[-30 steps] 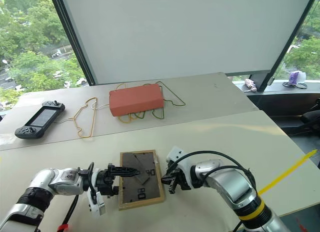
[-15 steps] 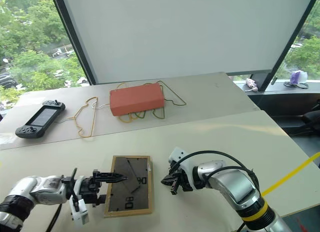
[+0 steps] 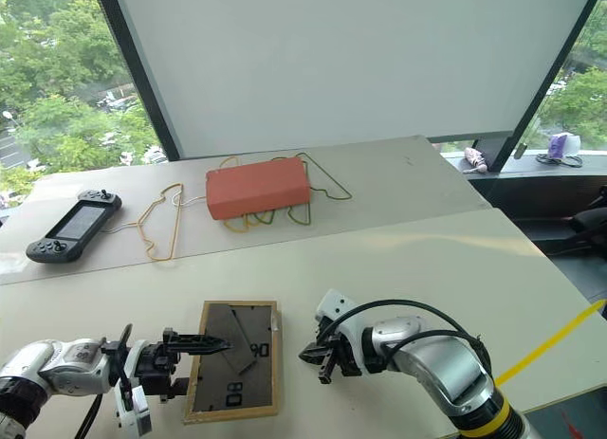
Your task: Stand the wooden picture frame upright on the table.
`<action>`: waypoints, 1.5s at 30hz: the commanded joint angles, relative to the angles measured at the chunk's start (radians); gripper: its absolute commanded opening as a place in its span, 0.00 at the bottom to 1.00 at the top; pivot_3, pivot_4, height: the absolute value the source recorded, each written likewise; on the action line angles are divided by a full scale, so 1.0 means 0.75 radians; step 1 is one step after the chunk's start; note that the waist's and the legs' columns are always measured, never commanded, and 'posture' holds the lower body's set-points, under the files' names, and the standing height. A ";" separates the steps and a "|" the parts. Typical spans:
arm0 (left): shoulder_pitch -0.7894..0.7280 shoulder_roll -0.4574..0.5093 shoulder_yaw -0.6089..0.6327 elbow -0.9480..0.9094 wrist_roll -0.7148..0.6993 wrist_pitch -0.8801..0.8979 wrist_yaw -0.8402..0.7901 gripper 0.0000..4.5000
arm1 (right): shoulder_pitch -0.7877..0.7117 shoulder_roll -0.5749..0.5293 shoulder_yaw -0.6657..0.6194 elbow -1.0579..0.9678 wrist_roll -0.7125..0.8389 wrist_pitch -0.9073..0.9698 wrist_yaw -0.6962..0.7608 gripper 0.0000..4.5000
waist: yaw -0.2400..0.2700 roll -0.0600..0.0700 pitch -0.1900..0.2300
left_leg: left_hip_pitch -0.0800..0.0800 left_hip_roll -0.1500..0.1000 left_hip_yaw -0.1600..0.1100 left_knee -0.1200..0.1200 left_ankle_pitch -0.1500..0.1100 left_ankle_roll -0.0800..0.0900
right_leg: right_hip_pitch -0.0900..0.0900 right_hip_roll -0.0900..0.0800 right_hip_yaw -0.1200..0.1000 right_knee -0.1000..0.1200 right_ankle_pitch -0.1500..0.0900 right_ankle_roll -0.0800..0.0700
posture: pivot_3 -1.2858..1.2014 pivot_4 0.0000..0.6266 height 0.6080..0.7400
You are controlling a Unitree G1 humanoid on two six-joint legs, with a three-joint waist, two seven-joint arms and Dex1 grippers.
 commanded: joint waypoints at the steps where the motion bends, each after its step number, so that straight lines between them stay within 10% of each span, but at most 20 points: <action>1: -0.012 0.021 -0.008 -0.011 -0.037 -0.030 -0.005 0.68 | 0.004 -0.008 -0.001 0.010 -0.007 0.017 -0.025 0.00 | 0.001 0.000 0.000 | 0.000 0.000 0.000 0.000 0.000 0.000 | 0.000 0.000 0.000 0.000 0.000 0.000 | 0.52 0.24 1.00; 7: -0.016 0.009 0.006 0.005 -0.019 -0.030 -0.013 0.27 | -0.007 -0.016 -0.035 0.048 -0.023 -0.001 -0.039 0.00 | 0.004 0.000 0.000 | 0.001 0.000 0.000 0.000 0.000 0.000 | 0.001 0.000 0.000 0.000 0.000 0.000 | 0.52 0.24 1.00; 18: -0.026 -0.070 0.048 0.015 0.046 -0.022 -0.031 0.26 | -0.308 -0.044 -0.380 0.263 0.013 -0.001 -0.093 0.00 | 0.007 0.001 0.000 | 0.001 0.000 0.000 0.000 0.001 -0.002 | 0.001 -0.001 0.000 0.001 0.000 0.000 | 0.52 0.24 1.00; 32: -0.060 -0.160 0.086 0.006 0.133 -0.024 -0.007 0.26 | -0.716 0.354 -0.224 0.615 0.333 0.265 0.169 0.99 | -0.003 0.003 0.001 | -0.001 -0.002 0.000 -0.003 0.001 -0.002 | -0.003 -0.007 -0.015 0.000 0.001 -0.001 | 0.52 0.24 1.00; 45: -0.057 -0.201 0.091 -0.053 0.127 0.002 0.000 0.26 | -0.726 0.410 0.058 0.880 0.202 0.129 0.344 0.99 | -0.012 0.004 0.001 | -0.001 -0.002 0.000 -0.005 0.001 -0.002 | -0.004 -0.007 -0.016 0.000 0.001 -0.001 | 0.52 0.24 1.00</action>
